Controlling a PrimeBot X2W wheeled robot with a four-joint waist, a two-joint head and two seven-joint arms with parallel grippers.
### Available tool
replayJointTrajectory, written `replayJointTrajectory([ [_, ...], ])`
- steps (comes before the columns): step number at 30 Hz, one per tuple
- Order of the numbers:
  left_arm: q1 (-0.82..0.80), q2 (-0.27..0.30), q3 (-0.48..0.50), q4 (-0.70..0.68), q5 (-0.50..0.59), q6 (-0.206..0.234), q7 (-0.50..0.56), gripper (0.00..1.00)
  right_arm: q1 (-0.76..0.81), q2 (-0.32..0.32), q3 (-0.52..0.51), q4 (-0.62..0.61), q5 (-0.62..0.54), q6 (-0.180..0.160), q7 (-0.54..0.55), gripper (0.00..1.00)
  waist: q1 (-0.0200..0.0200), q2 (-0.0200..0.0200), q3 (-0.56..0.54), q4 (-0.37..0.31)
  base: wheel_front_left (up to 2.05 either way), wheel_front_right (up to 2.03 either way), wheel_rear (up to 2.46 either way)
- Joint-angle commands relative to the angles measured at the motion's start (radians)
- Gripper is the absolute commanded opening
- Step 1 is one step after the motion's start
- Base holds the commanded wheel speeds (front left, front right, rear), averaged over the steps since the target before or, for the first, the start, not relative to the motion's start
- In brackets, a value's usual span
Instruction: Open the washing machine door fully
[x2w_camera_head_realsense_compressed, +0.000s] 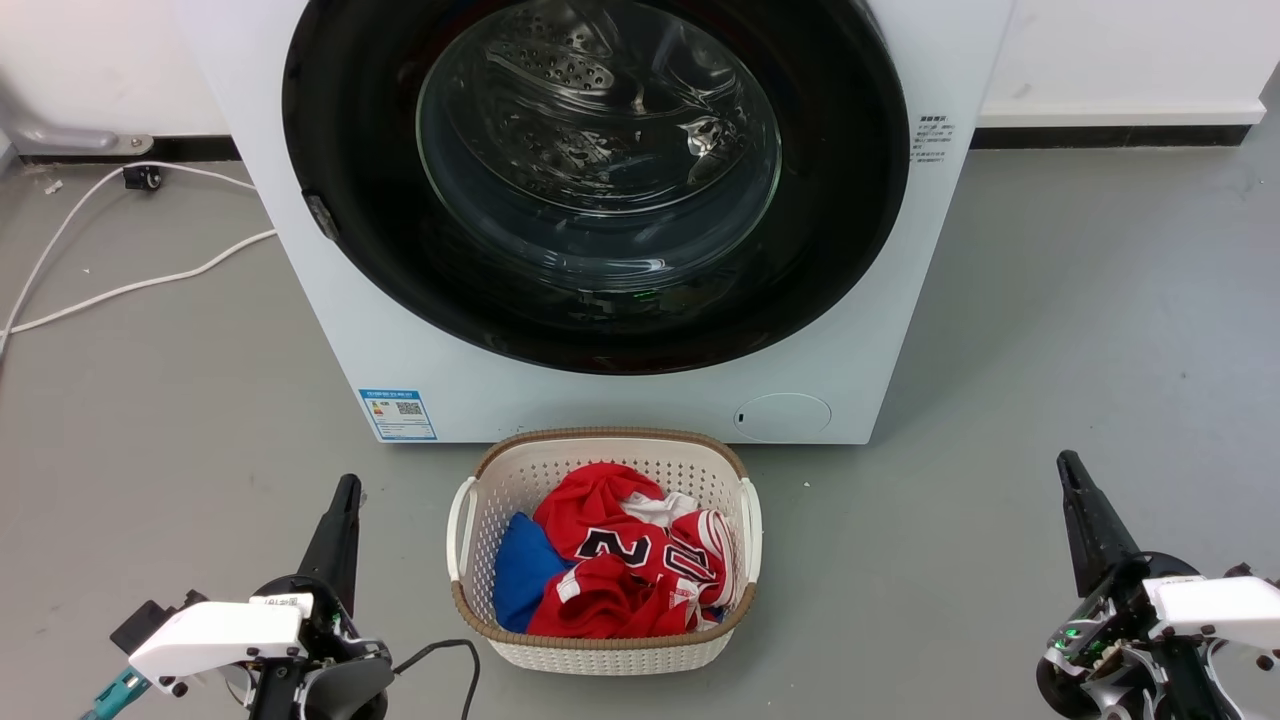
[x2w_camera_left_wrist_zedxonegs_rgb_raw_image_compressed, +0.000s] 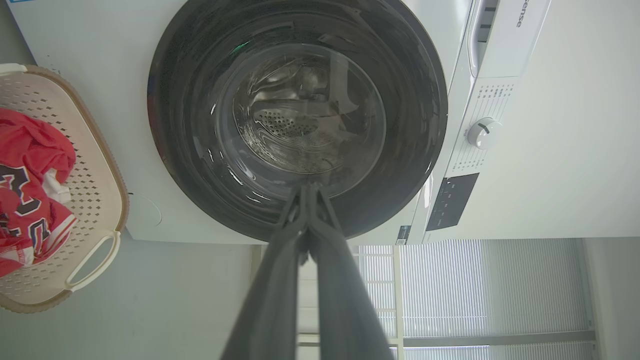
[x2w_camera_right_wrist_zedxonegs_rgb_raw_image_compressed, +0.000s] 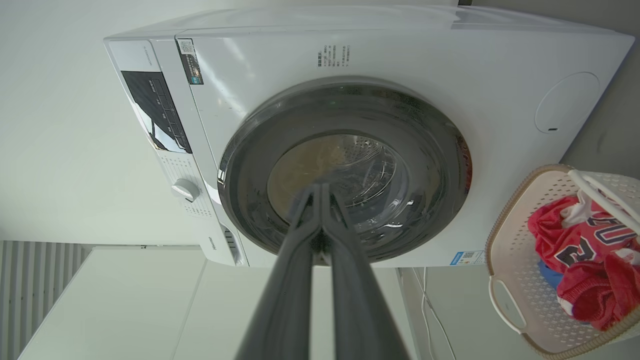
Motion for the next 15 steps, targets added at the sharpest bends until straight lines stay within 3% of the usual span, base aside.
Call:
replayJointTrajectory([
  [1, -0.008, -0.001, 0.003, 0.001, 0.004, -0.002, 0.002, 0.0, -0.012, 0.003, -0.001, 0.001, -0.006, 0.0, 0.003, 0.0, 0.0, 0.0, 0.0, 0.0, 0.0, 0.0, 0.0],
  [15, -0.008, -0.002, 0.005, 0.0, 0.007, -0.002, 0.005, 0.0, -0.012, 0.005, -0.003, 0.001, -0.007, 0.0, 0.005, 0.0, 0.0, 0.0, 0.0, 0.0, 0.0, 0.0, 0.0],
])
